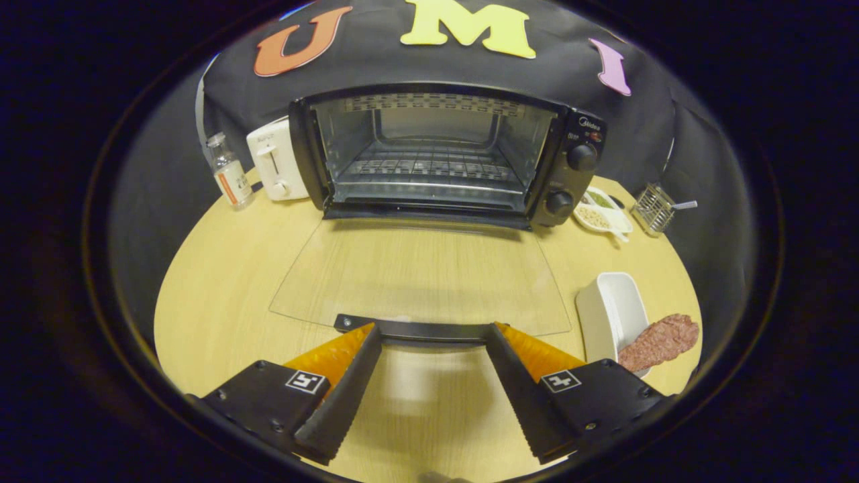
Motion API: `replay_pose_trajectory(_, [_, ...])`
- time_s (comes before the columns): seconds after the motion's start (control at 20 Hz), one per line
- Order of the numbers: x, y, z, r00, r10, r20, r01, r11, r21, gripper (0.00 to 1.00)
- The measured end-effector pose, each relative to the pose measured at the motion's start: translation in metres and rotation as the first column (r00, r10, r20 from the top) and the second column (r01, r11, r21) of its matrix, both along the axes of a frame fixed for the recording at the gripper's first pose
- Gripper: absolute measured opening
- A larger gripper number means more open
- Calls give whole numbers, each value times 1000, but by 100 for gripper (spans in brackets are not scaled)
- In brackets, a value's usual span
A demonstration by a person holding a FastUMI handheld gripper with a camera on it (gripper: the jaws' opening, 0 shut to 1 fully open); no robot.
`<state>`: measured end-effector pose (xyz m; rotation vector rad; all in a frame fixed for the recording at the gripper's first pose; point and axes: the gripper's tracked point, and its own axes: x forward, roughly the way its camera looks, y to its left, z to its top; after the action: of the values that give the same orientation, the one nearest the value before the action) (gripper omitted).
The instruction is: Open the toaster oven, put the food inside, and close the toaster oven door.
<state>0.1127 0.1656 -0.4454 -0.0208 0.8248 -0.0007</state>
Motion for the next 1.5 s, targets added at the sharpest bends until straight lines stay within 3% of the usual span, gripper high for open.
replay_pose_trajectory(0.4, [-2,1,-5,1000,17,-12,-17,1000,-7,100])
replay_pose_trajectory(0.75, [-11,-27,27,996,77,53,-78,997,23,100])
replay_pose_trajectory(1.25, [-9,-201,97,972,164,169,-165,986,-5,100])
replay_pose_trajectory(1.5, [-18,-277,72,978,182,99,-190,979,72,100])
